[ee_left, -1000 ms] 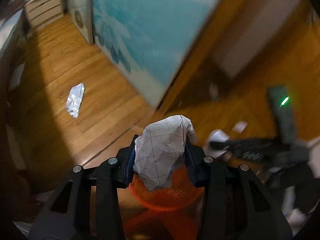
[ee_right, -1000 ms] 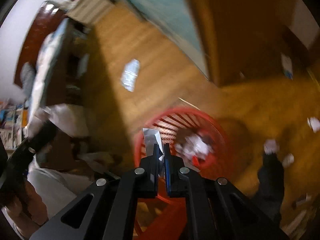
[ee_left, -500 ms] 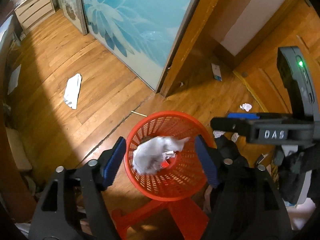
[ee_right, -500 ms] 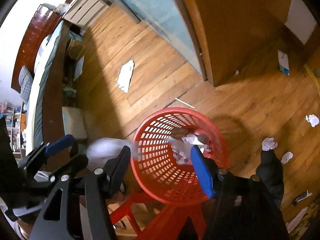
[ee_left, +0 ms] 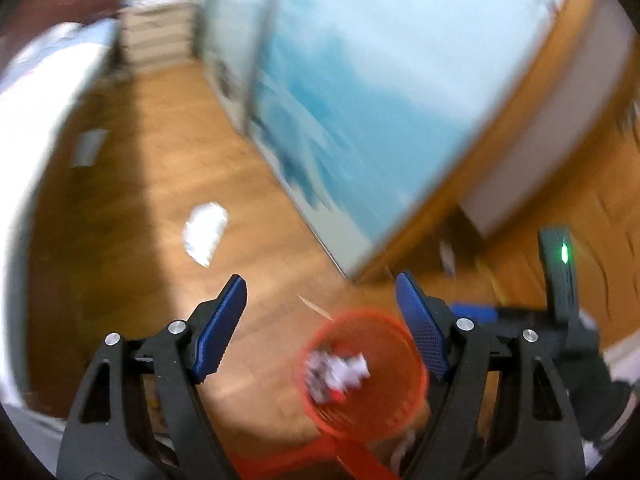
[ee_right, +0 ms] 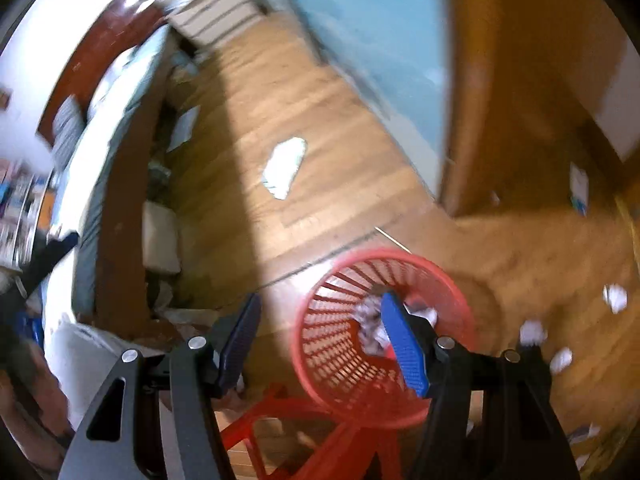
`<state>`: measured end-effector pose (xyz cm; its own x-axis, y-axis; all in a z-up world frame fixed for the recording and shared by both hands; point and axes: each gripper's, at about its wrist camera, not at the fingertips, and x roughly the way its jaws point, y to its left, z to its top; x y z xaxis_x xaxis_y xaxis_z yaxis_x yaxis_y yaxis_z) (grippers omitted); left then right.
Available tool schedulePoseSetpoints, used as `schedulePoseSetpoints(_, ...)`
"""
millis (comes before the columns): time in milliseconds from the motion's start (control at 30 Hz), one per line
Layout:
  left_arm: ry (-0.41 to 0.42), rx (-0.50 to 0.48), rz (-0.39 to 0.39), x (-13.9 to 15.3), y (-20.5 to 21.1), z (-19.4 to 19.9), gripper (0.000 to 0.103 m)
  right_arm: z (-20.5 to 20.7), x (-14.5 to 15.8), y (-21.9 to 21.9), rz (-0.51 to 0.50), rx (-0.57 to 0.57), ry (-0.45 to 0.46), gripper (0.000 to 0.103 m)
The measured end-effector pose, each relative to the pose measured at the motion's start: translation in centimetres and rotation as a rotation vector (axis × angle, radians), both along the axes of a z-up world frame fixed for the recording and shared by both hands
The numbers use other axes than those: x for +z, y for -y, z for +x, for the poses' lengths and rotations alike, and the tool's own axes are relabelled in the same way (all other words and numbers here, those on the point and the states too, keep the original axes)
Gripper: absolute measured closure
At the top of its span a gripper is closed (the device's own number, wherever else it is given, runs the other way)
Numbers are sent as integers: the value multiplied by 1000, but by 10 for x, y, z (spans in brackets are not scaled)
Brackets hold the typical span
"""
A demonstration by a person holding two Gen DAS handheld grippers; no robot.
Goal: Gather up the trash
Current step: 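Swing both open tools back toward the blue can on the bed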
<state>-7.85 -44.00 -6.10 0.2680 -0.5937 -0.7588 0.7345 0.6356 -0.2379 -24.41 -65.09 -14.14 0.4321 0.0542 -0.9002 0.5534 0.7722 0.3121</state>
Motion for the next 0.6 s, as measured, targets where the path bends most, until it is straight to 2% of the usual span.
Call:
schedulePoseSetpoints(100, 93, 145, -18, 33, -68, 35, 22, 43, 27, -42, -69, 108, 48, 39)
schedulePoseSetpoints(133, 106, 207, -30, 42, -95, 47, 22, 56, 34, -59, -109, 144, 56, 39)
schedulePoseSetpoints(167, 117, 259, -39, 50, -119, 55, 21, 76, 47, -89, -189, 213, 77, 39)
schedulePoseSetpoints(200, 130, 304, -44, 57, -139, 61, 21, 87, 54, -108, -218, 253, 98, 39)
schedulePoseSetpoints(233, 161, 381, -47, 66, -175, 69, 20, 99, 61, -128, -232, 294, 123, 39)
schedulePoseSetpoints(300, 205, 474, -41, 73, -223, 73, 20, 124, 77, -175, -228, 371, 188, 40)
schedulePoseSetpoints(433, 246, 599, -21, 72, -293, 65, 20, 156, 96, -249, -168, 465, 283, 40)
schedulePoseSetpoints(533, 207, 674, -32, 59, -335, 57, 20, 168, 105, -299, -181, 527, 337, 40)
schedulePoseSetpoints(600, 208, 718, 15, 53, -348, 54, 20, 171, 107, -325, -183, 560, 366, 40)
